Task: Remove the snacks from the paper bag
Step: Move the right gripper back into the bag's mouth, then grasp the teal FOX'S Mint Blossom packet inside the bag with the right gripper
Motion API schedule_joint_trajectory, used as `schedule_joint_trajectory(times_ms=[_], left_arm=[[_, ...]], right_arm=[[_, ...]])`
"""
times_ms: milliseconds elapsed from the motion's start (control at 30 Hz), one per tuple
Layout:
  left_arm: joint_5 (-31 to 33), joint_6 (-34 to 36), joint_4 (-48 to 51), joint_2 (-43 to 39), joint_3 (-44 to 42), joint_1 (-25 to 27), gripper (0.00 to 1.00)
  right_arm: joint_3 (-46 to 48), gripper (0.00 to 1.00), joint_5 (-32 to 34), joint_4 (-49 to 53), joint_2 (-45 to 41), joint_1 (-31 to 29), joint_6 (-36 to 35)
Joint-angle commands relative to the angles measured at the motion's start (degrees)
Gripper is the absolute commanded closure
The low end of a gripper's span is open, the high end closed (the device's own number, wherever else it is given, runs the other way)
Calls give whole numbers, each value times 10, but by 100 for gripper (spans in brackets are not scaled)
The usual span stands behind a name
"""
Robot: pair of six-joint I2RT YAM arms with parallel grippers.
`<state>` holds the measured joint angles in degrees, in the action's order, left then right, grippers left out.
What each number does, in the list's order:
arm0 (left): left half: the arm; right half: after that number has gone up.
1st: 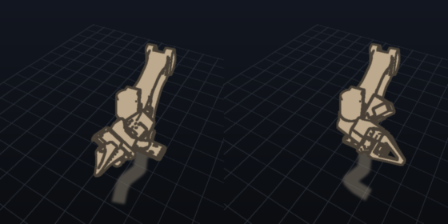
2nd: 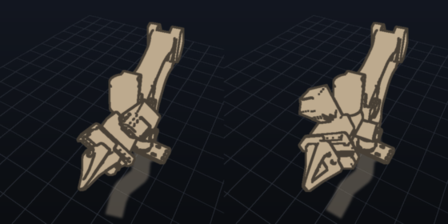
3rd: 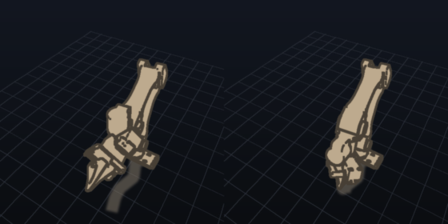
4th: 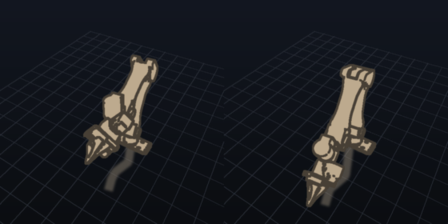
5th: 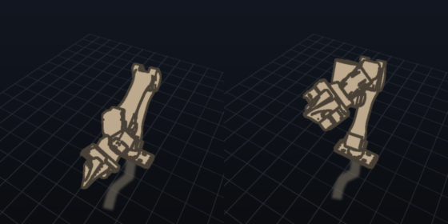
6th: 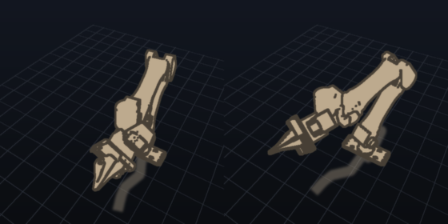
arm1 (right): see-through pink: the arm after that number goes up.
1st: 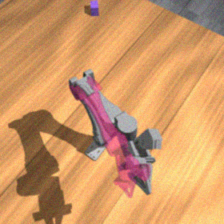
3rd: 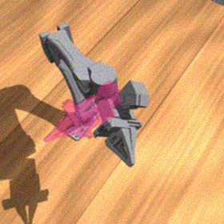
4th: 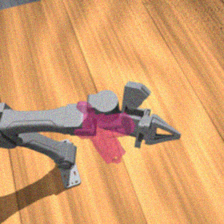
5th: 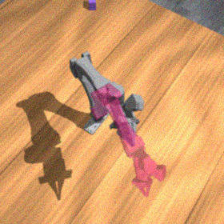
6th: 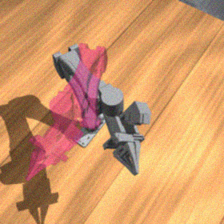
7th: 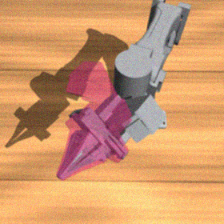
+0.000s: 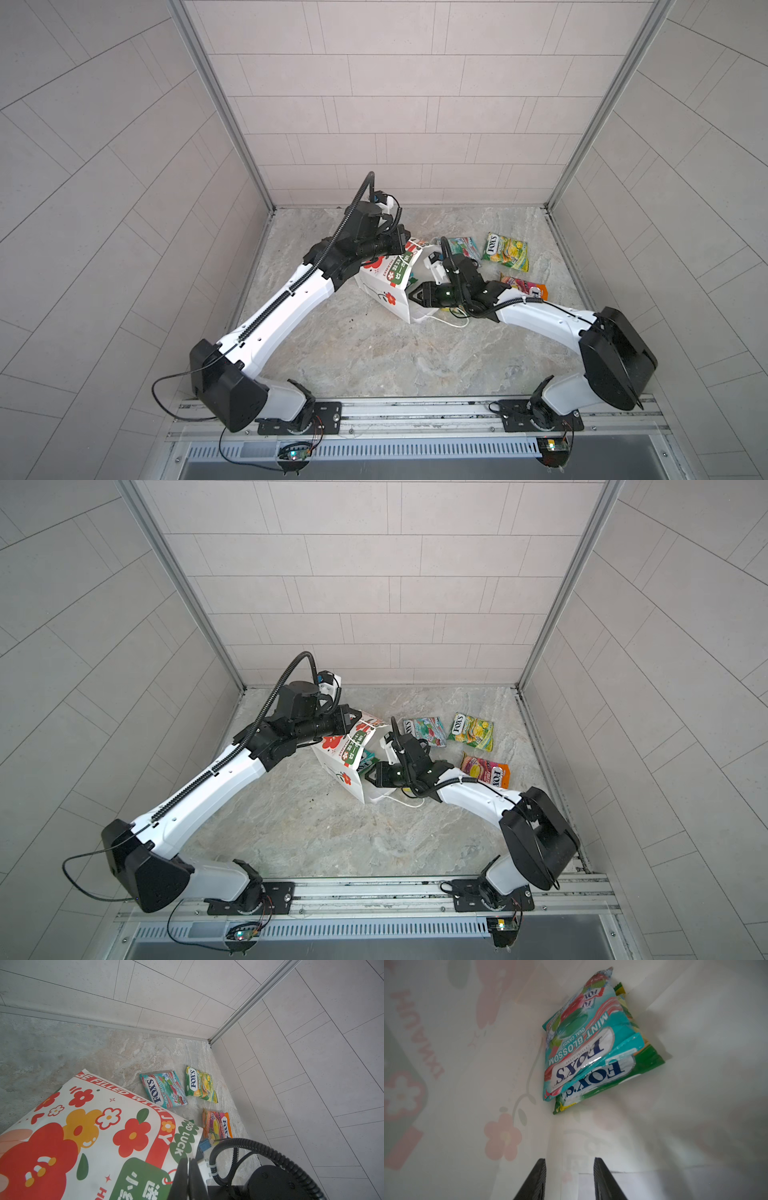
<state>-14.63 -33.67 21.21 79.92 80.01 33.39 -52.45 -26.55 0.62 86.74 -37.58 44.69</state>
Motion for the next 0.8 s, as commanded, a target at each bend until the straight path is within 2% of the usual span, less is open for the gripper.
schedule_joint_trajectory(times_ms=[0,167,333,767], left_arm=[[-2,-2,-13,-9,2,-4,100],[-2,-1,-13,-8,3,-4,100],[-3,-1,-12,-7,4,-4,100],[-9,-3,-12,-6,2,-4,100]], right_arm=[[-25,61,42,-22,20,-9,46],[-33,61,98,-42,49,-10,112],[-44,60,131,-43,73,-11,148],[-100,60,129,-36,131,-10,157]])
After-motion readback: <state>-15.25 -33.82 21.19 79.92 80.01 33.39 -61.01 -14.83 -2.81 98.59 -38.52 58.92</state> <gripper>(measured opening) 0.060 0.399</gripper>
